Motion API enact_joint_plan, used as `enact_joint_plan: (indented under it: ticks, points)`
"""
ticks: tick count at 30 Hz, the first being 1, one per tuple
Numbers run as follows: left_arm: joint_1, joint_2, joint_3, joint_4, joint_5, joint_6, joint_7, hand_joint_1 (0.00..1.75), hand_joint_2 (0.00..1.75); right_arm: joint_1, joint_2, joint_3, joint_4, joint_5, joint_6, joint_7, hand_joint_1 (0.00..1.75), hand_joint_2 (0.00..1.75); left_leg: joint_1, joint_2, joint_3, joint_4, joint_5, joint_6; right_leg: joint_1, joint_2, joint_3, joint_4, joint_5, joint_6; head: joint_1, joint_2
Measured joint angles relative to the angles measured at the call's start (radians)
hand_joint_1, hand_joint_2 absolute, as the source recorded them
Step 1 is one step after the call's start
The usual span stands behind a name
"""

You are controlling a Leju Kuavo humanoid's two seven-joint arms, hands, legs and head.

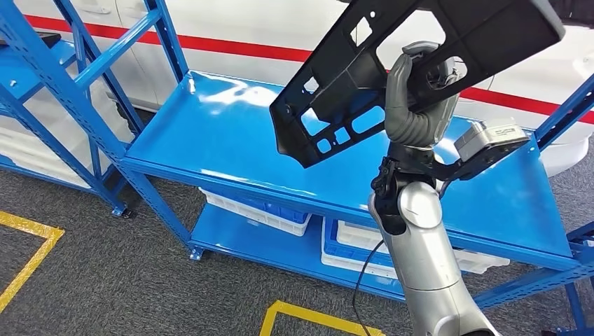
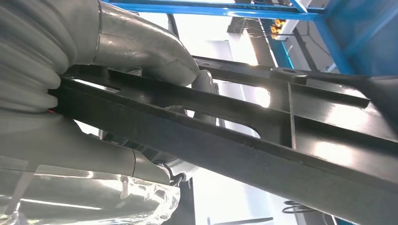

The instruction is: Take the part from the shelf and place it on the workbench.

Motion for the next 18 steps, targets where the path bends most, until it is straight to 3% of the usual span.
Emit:
enact_joint_plan:
  ticks: [1,2,4,6,7,9,11,12,14,15,16,17,18]
  points:
    - [0.000,0.000,0.000,0.000,0.000,-0.002,0.000,0.00,1.75,0.002,-0.002,0.000,0.001,0.002,0.003,0.000,1.75,1.75,0.000,0.001,-0.011,0.001,0.008,-0.002,-0.003,0.000,-0.001,0.032,-0.010,0.008,0.000,0.000]
    - [0.000,0.000,0.000,0.000,0.000,-0.004,0.000,0.00,1.75,0.004,-0.003,0.001,0.002,0.005,0.006,0.000,1.75,1.75,0.001,0.001,-0.022,0.003,0.015,-0.004,-0.007,0.000,0.016,0.025,-0.002,0.019,0.001,0.000]
    - [0.000,-0.001,0.000,0.000,-0.001,-0.007,0.000,0.00,1.75,0.005,-0.006,0.002,0.002,0.010,0.010,-0.001,1.75,1.75,0.003,0.001,-0.042,0.012,0.026,-0.012,-0.016,-0.002,0.104,-0.096,0.037,0.041,0.002,0.000]
    - [0.000,0.000,0.000,0.000,-0.001,-0.012,-0.001,0.00,1.75,0.005,-0.006,0.003,0.002,0.016,0.017,-0.003,1.75,1.75,0.001,0.000,-0.059,0.025,0.034,-0.023,-0.015,-0.001,0.185,-0.222,0.050,0.043,0.003,0.000]
    - [0.000,0.000,0.000,0.000,-0.001,-0.017,-0.002,0.00,1.75,0.005,-0.007,0.004,0.002,0.018,0.021,-0.003,1.75,1.75,0.000,0.000,-0.065,0.030,0.039,-0.028,-0.012,0.000,0.199,-0.249,0.048,0.037,0.004,0.000]
    - [0.000,0.001,0.000,0.000,-0.003,-0.034,-0.012,0.00,1.75,0.007,-0.010,0.004,0.002,0.021,0.032,-0.004,1.75,1.75,-0.001,-0.001,-0.071,0.033,0.050,-0.040,-0.009,0.002,0.190,-0.249,0.053,0.024,0.003,0.000]
    - [-0.001,0.003,0.000,0.000,-0.006,-0.049,-0.026,0.00,1.75,0.006,-0.011,0.005,0.002,0.023,0.042,-0.004,1.75,1.75,0.004,-0.004,-0.087,0.054,0.027,-0.049,-0.017,0.000,0.177,-0.249,0.066,0.002,0.002,0.000]
    - [-0.002,0.004,-0.001,0.000,-0.008,-0.053,-0.031,0.00,1.75,0.005,-0.011,0.006,0.002,0.023,0.045,-0.004,1.75,1.75,0.006,-0.005,-0.102,0.089,-0.008,-0.054,-0.020,-0.001,0.168,-0.250,0.075,-0.011,0.002,0.000]
    - [-0.003,0.005,-0.001,0.000,-0.010,-0.058,-0.035,0.00,1.75,0.005,-0.011,0.007,0.002,0.024,0.048,-0.003,1.75,1.75,0.009,-0.007,-0.143,0.214,-0.104,-0.062,-0.017,-0.002,0.150,-0.249,0.093,-0.027,0.000,0.000]
    - [-0.003,0.006,-0.001,0.000,-0.010,-0.059,-0.036,0.00,1.75,0.005,-0.011,0.007,0.002,0.024,0.048,-0.003,1.75,1.75,0.010,-0.007,-0.160,0.281,-0.137,-0.065,-0.015,-0.002,0.140,-0.249,0.101,-0.029,0.000,0.000]
    - [-0.003,0.006,-0.001,0.000,-0.010,-0.059,-0.037,0.00,1.75,0.006,-0.011,0.007,0.002,0.024,0.049,-0.003,1.75,1.75,0.011,-0.007,-0.166,0.327,-0.149,-0.066,-0.013,-0.002,0.129,-0.248,0.109,-0.029,0.000,0.000]
    - [-0.003,0.006,-0.001,0.000,-0.010,-0.059,-0.038,0.00,1.75,0.007,-0.012,0.007,0.002,0.024,0.050,-0.003,1.75,1.75,0.011,-0.007,-0.155,0.340,-0.141,-0.065,-0.011,-0.002,0.119,-0.248,0.117,-0.028,0.000,0.000]
    - [-0.004,0.006,-0.001,0.000,-0.010,-0.061,-0.043,0.00,1.75,0.007,-0.012,0.007,0.002,0.024,0.051,-0.003,1.75,1.75,0.011,-0.007,-0.124,0.314,-0.119,-0.062,-0.010,-0.001,0.110,-0.247,0.125,-0.026,0.000,0.000]
